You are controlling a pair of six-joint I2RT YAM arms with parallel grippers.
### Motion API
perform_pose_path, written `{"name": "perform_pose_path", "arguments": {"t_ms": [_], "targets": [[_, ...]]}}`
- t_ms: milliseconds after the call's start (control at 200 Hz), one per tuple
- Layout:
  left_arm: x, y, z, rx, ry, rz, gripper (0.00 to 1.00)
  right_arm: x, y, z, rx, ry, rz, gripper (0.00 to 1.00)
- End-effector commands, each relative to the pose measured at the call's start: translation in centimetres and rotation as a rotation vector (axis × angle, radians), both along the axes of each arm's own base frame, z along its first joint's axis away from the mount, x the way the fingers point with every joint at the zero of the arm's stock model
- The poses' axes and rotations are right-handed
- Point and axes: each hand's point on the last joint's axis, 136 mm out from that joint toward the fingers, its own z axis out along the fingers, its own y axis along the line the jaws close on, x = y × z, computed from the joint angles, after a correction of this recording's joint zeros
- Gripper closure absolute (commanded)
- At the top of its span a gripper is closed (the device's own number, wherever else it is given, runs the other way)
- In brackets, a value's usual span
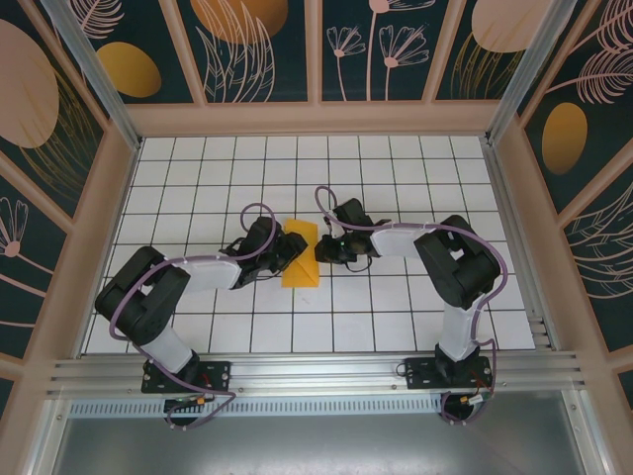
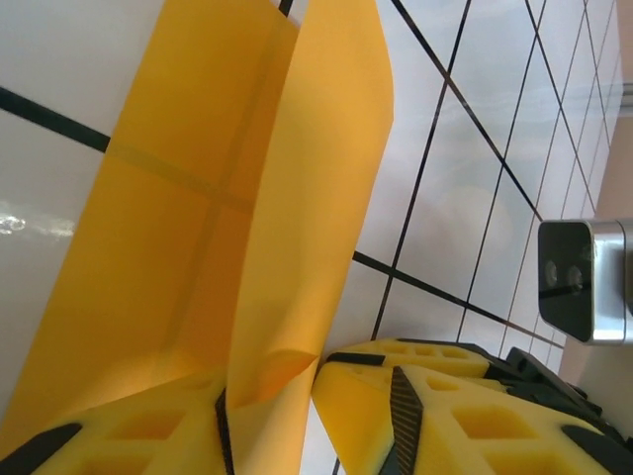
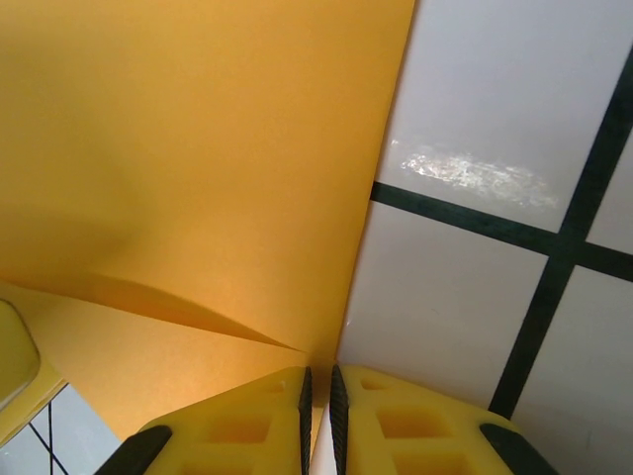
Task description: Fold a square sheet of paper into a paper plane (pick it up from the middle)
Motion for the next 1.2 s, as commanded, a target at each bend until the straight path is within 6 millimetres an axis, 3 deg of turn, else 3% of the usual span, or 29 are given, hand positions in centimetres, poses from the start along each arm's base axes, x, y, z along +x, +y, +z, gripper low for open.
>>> {"name": "perform_pose_path", "arguments": {"t_ms": [0,205,380,460,565,650,801,1031,1116,1196], "targets": [[-0.1,-0.5,1.2,-0.024,-0.062,-0.032,0.61,-0.8,-1.6,-2.1,-0.054,0.041,-0.009,0.81],[-0.6,-0.3,0.3,0.028,-0.095,-0.09,0.73,-0.5,-1.5,-0.8,-0.007,0.044,-0.016,0.81],[-0.6,-0.4,0.0,0.051,-0.124,-0.122,0.92,0.9,-1.6,3.0,0.062,-0.007,-0.05,0.79],[-0.3,-0.4,0.4,0.066,-0.149,-0.128,0.99,1.9,-2.4,5.3,0.081,-0.051,-0.089,0.73],[0.1,0.1,1.1,0.117,-0.176,-0.13,1.0,2.4,-3.3,8.0,0.089,-0.123,-0.131,0.61],[0.3,0.8,1.8,0.188,-0.183,-0.134,1.0,3.6,-5.8,9.8,0.073,-0.19,-0.202,0.49],[0.6,2.3,4.4,0.328,-0.218,-0.129,1.0,3.7,-8.6,11.6,0.039,-0.274,-0.249,0.32],[0.8,7.9,9.3,0.654,-0.239,-0.024,1.0,3.5,-10.7,13.5,0.071,-0.38,-0.288,0.13],[0.7,9.7,10.8,0.743,-0.247,0.017,1.0,3.0,-11.3,13.7,0.076,-0.41,-0.308,0.02],[0.8,11.0,12.3,0.816,-0.258,0.054,1.0,2.7,-12.0,13.9,0.074,-0.443,-0.327,0.01]]}}
